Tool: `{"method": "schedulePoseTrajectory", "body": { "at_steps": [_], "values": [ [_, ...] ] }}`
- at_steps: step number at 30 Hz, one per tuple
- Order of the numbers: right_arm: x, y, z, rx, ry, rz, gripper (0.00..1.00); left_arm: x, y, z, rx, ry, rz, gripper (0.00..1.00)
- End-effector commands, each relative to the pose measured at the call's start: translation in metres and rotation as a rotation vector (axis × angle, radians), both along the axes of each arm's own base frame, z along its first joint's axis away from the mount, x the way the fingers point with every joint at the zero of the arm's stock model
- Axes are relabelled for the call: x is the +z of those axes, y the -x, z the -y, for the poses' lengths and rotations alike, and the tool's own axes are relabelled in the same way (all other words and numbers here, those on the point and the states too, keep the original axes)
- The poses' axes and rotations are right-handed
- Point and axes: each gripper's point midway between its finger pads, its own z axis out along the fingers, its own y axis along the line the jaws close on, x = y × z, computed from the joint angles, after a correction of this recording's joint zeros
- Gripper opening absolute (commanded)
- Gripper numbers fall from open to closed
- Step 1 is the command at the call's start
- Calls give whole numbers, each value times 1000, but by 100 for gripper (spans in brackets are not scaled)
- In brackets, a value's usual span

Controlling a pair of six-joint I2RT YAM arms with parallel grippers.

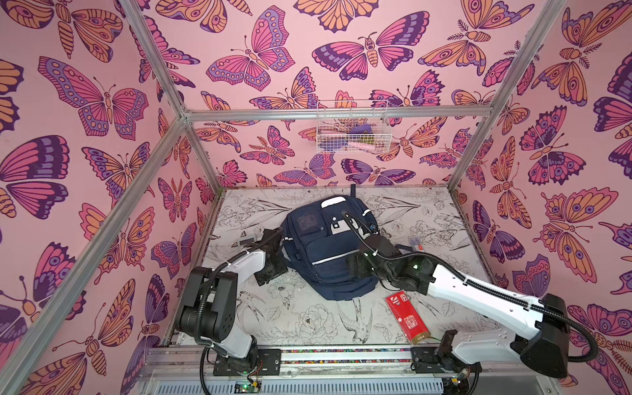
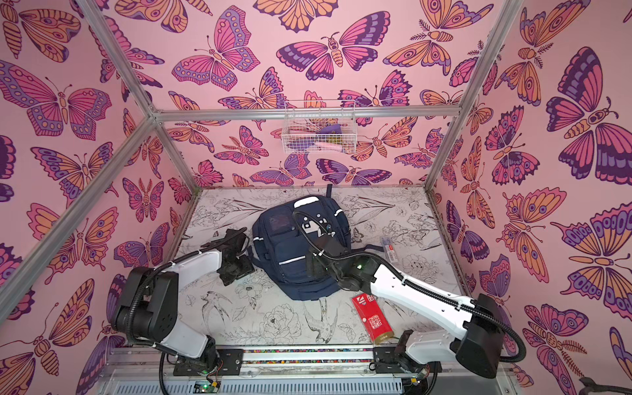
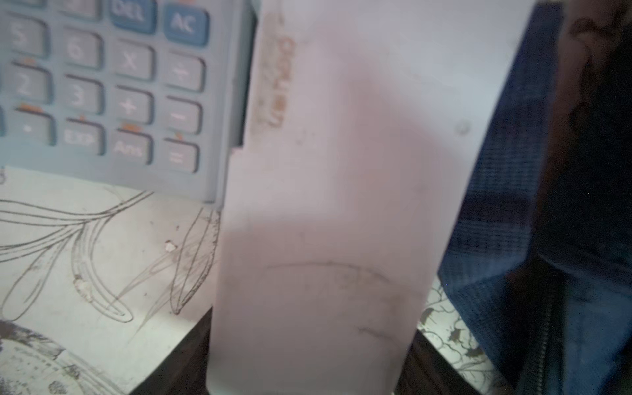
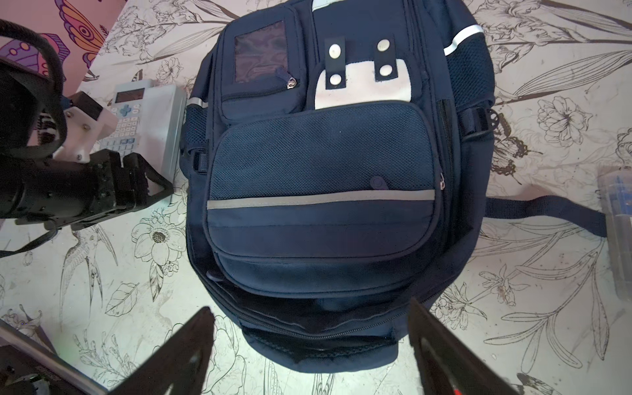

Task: Pack books, pencil case, and school supplies into a backpack
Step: Pick up the glasses case from the middle-left of the table, then pass the glasses case.

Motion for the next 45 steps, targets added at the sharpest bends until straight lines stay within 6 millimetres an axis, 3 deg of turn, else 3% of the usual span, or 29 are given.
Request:
{"method": "schedulePoseTrajectory", "body": {
  "at_steps": [1, 5, 8, 10, 13, 17, 21, 25, 29, 35, 38, 40, 45],
  "values": [
    [15, 3, 6, -19, -37, -5, 87, -8, 12, 4, -1, 23, -27, 63],
    [21, 5, 4, -12, -52, -8, 86, 4, 10, 12, -27, 39, 9, 56],
    [29, 5, -3, 10, -76, -17, 86, 29, 9, 22, -68, 51, 79, 50],
    [36, 4, -12, 34, -101, -29, 86, 52, 7, 29, -103, 43, 141, 46],
    [51, 0, -26, 69, -137, -43, 86, 104, 7, 42, -169, 59, 309, 42],
    [74, -7, -51, 123, -225, -77, 86, 166, 12, 81, -314, 156, 525, 39],
    [92, -16, -72, 163, -381, -117, 87, 202, 23, 130, -464, 271, 655, 33],
    [94, -28, -79, 161, -475, -163, 86, 217, 33, 167, -567, 325, 733, 30],
    [82, -38, -67, 89, -474, -204, 81, 218, 36, 186, -600, 325, 753, 24],
    [55, -45, -39, -60, -505, -269, 73, 225, 38, 201, -633, 331, 804, 21],
    [49, -49, -43, -65, -568, -309, 68, 229, 40, 206, -653, 329, 827, 20],
    [52, -52, -50, -51, -607, -329, 59, 230, 41, 209, -663, 324, 835, 20],
    [54, -55, -56, -42, -633, -334, 52, 223, 42, 216, -694, 306, 844, 19]
  ]
}}
